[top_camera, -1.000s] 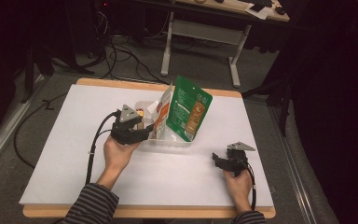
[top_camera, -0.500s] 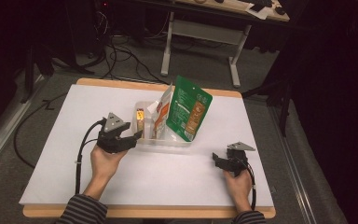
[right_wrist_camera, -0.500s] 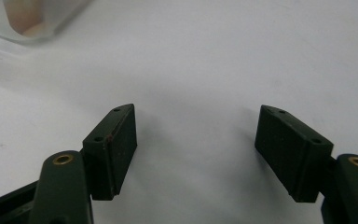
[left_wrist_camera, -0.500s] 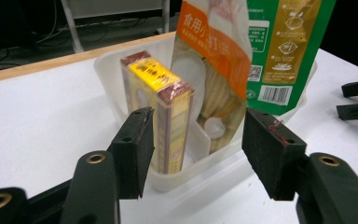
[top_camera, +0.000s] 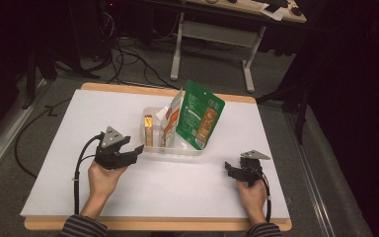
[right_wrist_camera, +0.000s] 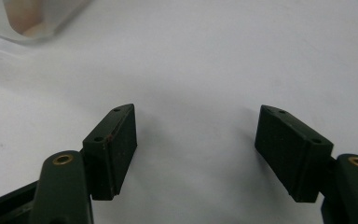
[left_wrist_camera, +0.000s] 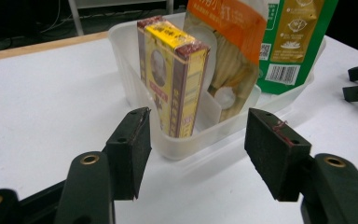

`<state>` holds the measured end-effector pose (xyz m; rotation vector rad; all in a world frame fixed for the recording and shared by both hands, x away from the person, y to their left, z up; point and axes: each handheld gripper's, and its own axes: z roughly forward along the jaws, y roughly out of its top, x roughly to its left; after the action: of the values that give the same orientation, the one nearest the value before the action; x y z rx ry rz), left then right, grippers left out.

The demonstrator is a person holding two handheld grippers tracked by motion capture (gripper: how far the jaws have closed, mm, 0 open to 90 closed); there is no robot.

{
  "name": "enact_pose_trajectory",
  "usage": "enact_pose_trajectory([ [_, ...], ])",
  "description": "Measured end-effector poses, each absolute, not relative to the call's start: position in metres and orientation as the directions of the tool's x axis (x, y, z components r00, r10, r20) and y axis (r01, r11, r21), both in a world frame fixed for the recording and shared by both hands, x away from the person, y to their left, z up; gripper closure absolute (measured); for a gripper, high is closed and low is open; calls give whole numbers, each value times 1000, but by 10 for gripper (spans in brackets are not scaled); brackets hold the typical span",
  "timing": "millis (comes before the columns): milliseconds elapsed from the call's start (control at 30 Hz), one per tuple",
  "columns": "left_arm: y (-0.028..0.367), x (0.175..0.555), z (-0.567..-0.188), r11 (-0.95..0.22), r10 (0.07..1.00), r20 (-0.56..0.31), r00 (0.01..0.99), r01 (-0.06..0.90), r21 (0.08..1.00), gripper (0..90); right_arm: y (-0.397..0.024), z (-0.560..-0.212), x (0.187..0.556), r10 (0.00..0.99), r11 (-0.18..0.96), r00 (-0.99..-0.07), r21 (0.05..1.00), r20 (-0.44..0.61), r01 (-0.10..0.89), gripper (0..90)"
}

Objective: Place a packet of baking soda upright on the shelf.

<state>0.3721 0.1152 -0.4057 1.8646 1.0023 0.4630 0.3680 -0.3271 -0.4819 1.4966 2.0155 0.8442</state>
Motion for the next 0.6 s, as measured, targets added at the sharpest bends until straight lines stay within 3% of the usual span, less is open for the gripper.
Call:
enact_pose_trajectory([
  [600,130,365,-423,-231,815,-102,571,480,846,393,-327,-482,368,960,208,-280,724,-21,658,297],
])
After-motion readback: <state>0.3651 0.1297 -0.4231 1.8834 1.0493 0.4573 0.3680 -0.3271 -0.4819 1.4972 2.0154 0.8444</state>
